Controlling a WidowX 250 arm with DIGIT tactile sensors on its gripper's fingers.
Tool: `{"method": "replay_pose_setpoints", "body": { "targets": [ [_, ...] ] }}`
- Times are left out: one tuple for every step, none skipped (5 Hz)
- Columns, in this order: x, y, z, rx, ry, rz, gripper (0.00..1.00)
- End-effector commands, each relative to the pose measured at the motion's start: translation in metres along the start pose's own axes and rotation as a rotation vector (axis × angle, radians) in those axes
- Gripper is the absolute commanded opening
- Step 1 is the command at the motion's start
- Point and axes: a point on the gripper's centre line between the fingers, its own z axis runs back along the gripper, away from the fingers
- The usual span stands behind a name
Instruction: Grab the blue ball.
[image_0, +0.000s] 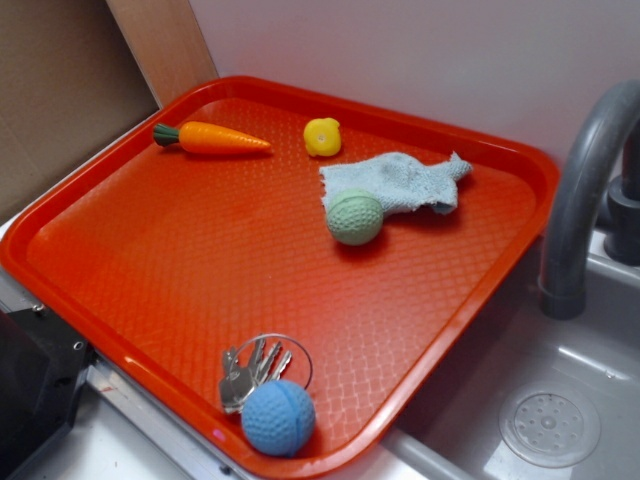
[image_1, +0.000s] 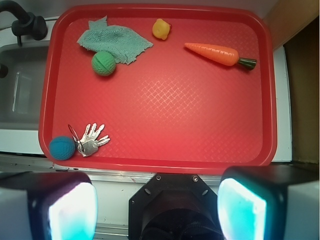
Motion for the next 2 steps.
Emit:
{"method": "replay_pose_setpoints", "body": {
  "targets": [
    [0.0,0.0,0.0,0.0,0.0,0.0,1.0],
    [0.003,-0.049,-0.022,-0.069,-0.053,-0.247,1.0]
  ]
}}
